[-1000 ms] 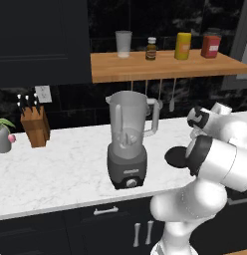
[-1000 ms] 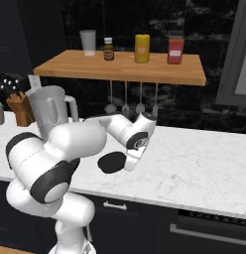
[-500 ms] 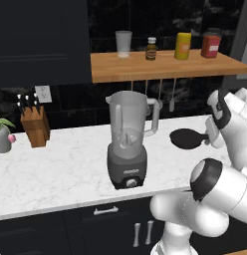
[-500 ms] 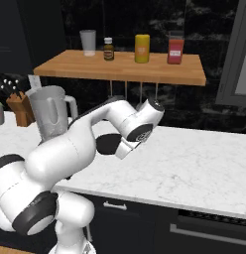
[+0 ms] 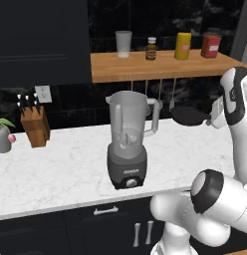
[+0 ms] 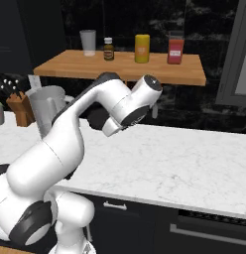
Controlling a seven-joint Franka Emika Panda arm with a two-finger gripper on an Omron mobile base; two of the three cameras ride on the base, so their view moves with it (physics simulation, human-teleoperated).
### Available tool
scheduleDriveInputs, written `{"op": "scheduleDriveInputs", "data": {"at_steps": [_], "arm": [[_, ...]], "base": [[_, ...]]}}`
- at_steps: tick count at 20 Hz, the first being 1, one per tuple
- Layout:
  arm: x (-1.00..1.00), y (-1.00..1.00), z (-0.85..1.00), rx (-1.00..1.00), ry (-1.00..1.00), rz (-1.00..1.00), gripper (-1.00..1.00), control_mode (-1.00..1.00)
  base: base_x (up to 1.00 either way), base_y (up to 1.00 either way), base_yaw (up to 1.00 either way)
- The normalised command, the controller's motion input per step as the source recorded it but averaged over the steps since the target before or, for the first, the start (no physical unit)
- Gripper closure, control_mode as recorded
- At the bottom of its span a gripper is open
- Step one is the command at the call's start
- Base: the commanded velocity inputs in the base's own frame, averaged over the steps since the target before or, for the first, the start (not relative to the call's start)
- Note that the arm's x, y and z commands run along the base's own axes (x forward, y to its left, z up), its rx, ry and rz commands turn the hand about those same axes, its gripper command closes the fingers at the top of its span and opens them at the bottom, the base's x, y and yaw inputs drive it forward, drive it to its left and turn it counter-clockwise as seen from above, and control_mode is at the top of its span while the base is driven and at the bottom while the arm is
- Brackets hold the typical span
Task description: Close the lid blender by securely placing the lid on top.
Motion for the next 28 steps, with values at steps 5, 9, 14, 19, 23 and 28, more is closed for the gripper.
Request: {"op": "scheduleDriveInputs", "data": {"at_steps": [5,9,14,19,23,28], "arm": [[-0.01,0.5,0.71,0.06,-0.04,-0.1,1.0,-1.0],[0.0,0.65,0.55,0.05,-0.01,-0.03,1.0,-1.0],[0.02,0.67,0.42,0.01,0.0,0.0,1.0,-1.0],[0.22,0.83,0.02,0.0,0.0,0.03,1.0,-1.0],[-0.36,0.0,0.23,0.02,-0.13,0.02,1.0,-1.0],[-0.53,-0.18,0.05,0.03,-0.13,0.0,1.0,-1.0]], "base": [[0.0,0.0,0.0],[0.0,0.0,0.0],[0.0,0.0,0.0],[0.0,0.0,0.0],[0.0,0.0,0.0],[0.0,0.0,0.0]]}}
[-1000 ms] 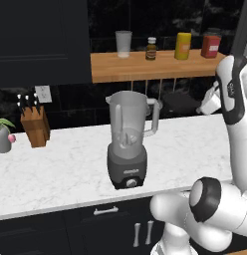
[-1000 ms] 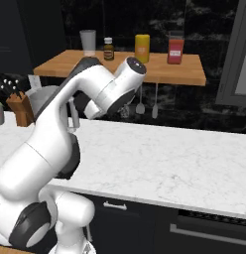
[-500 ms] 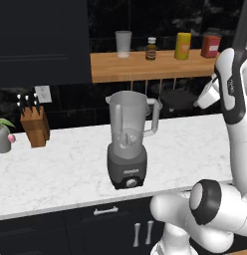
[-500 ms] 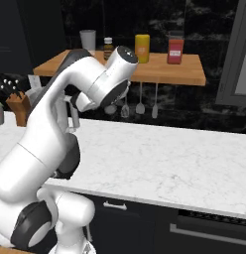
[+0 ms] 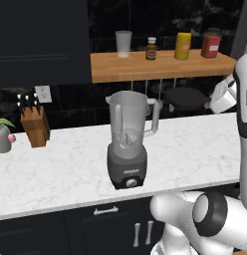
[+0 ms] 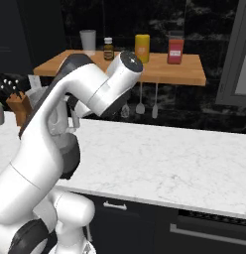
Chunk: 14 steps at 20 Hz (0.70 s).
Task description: Close the lid blender by securely placing the lid on top.
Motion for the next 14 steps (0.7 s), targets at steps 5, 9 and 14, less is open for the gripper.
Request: {"op": "scheduleDriveInputs", "data": {"at_steps": [5,9,14], "arm": [[-0.26,0.12,0.32,0.04,-0.09,0.09,1.0,-1.0],[-0.09,0.4,0.38,0.04,-0.02,0.18,1.0,-1.0],[0.0,0.51,0.23,0.05,0.0,0.24,1.0,-1.0]], "base": [[0.0,0.0,0.0],[0.0,0.0,0.0],[0.0,0.0,0.0]]}}
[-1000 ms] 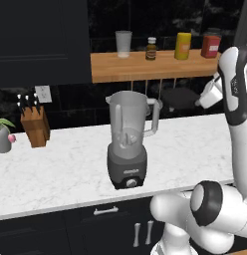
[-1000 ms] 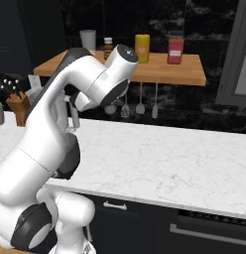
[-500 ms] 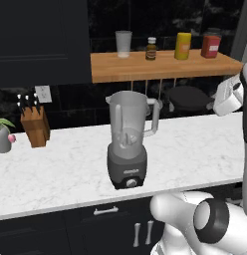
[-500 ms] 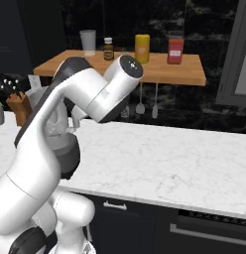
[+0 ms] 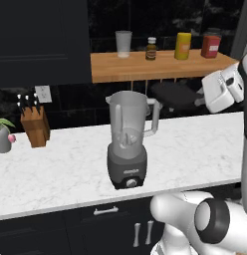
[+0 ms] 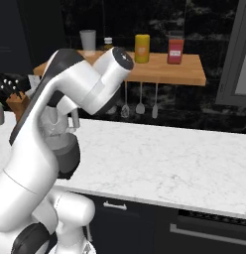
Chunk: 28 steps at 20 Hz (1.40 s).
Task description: Close the lid blender by securely placing the lid on top.
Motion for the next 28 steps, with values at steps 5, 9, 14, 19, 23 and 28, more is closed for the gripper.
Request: {"op": "scheduleDriveInputs", "data": {"at_steps": [5,9,14,19,23,28], "arm": [[0.07,0.51,0.05,0.03,0.0,0.22,1.0,-1.0],[0.26,0.65,0.0,0.0,0.06,0.03,1.0,-1.0],[0.37,0.74,0.0,-0.01,0.08,0.0,1.0,-1.0],[0.4,0.45,-0.07,-0.04,0.07,0.0,1.0,-1.0],[0.4,0.0,-0.25,-0.11,0.0,0.01,1.0,-1.0],[0.4,-0.01,-0.09,-0.15,0.0,0.0,1.0,-1.0]], "base": [[0.0,0.0,0.0],[0.0,0.0,0.0],[0.0,0.0,0.0],[0.0,0.0,0.0],[0.0,0.0,0.0],[0.0,0.0,0.0]]}}
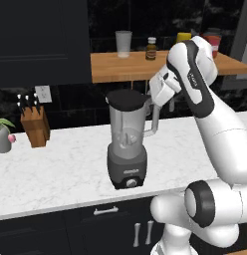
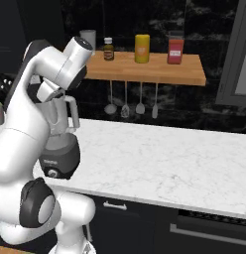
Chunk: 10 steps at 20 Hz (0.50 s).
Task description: Close the lid blender by securely placing the lid on top.
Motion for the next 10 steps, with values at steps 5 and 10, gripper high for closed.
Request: {"op": "scheduleDriveInputs", "data": {"at_steps": [5,10], "arm": [[0.52,0.0,0.01,-0.05,0.0,-0.01,1.0,-1.0],[0.32,0.0,0.03,-0.01,0.0,-0.02,1.0,-1.0]], "base": [[0.0,0.0,0.0],[0.0,0.0,0.0]]}}
